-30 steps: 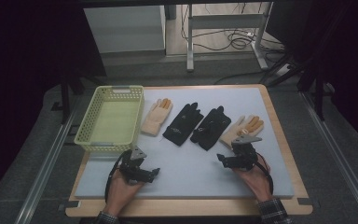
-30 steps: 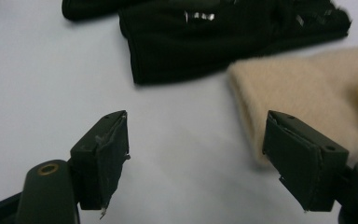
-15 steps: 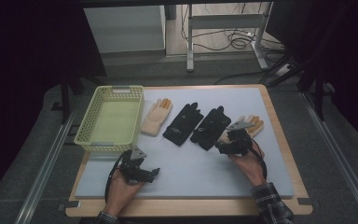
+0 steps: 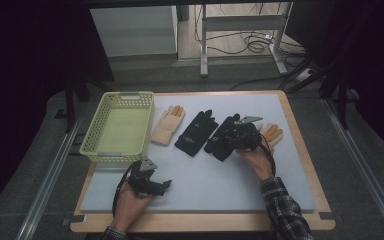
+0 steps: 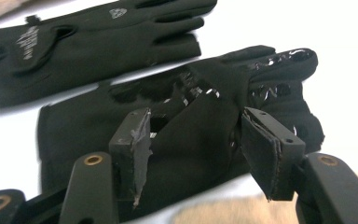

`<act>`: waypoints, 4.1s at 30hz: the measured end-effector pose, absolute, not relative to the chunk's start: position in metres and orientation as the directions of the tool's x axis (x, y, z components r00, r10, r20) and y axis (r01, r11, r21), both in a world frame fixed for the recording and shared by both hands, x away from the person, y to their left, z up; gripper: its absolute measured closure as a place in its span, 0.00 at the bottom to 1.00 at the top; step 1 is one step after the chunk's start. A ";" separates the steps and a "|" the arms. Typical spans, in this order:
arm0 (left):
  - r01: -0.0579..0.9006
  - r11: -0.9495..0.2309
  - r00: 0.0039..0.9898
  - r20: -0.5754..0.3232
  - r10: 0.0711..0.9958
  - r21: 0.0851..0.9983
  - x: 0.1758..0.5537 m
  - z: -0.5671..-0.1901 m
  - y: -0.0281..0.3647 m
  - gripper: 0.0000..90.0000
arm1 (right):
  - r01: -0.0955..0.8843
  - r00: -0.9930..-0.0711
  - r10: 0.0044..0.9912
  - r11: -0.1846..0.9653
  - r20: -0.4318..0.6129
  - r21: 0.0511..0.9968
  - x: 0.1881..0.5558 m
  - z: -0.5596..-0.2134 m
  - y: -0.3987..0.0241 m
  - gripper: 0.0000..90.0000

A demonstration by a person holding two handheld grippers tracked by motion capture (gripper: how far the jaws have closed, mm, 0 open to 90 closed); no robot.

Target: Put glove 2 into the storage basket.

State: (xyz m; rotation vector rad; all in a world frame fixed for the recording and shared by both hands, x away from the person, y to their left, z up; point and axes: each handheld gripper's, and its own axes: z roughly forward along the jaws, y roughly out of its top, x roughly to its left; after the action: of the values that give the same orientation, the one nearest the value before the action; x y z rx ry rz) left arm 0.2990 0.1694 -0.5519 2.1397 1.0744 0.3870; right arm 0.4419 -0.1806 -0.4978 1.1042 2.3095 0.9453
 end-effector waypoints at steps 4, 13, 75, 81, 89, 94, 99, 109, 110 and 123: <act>0.581 -0.410 0.611 -0.044 0.790 0.703 0.299 -0.552 0.169 0.04 | 0.541 -0.585 0.810 0.435 -0.049 0.720 0.457 -0.505 -0.173 0.32; 0.581 -0.410 0.611 -0.044 0.790 0.703 0.299 -0.552 0.169 0.04 | 0.613 -0.562 0.827 0.427 -0.013 0.665 0.477 -0.522 -0.161 0.32; 0.582 -0.409 0.610 -0.045 0.791 0.703 0.299 -0.552 0.169 0.04 | 0.465 -0.773 0.632 0.513 0.049 0.721 0.390 -0.491 -0.142 0.49; 0.582 -0.409 0.611 -0.045 0.791 0.703 0.299 -0.552 0.169 0.04 | 0.478 -0.758 0.650 0.496 0.054 0.725 0.414 -0.493 -0.135 0.53; 0.582 -0.409 0.611 -0.046 0.791 0.703 0.299 -0.552 0.169 0.04 | 0.479 -0.739 0.673 0.494 0.030 0.725 0.451 -0.497 -0.110 0.60; 0.582 -0.411 0.611 -0.044 0.790 0.702 0.299 -0.552 0.170 0.04 | 0.473 -0.733 0.680 0.517 -0.007 0.713 0.468 -0.503 -0.092 0.55; 0.582 -0.409 0.611 -0.046 0.790 0.703 0.299 -0.552 0.169 0.04 | 0.488 -0.722 0.692 0.513 -0.003 0.706 0.484 -0.511 -0.079 0.41; 0.582 -0.409 0.611 -0.045 0.791 0.703 0.299 -0.552 0.169 0.04 | 0.533 -0.687 0.727 0.519 -0.016 0.669 0.495 -0.525 -0.066 0.60; 0.581 -0.409 0.611 -0.045 0.791 0.703 0.299 -0.552 0.169 0.04 | 0.530 -0.688 0.726 0.522 -0.021 0.669 0.494 -0.524 -0.065 0.65; 0.583 -0.409 0.611 -0.047 0.790 0.702 0.299 -0.552 0.169 0.04 | 0.530 -0.713 0.700 0.503 0.037 0.683 0.487 -0.505 -0.071 0.87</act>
State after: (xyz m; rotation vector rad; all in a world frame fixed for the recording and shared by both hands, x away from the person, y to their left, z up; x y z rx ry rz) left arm 0.2990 0.1694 -0.5520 2.1398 1.0756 0.3830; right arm 0.4872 -0.0707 -0.5051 1.0457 2.5033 1.0101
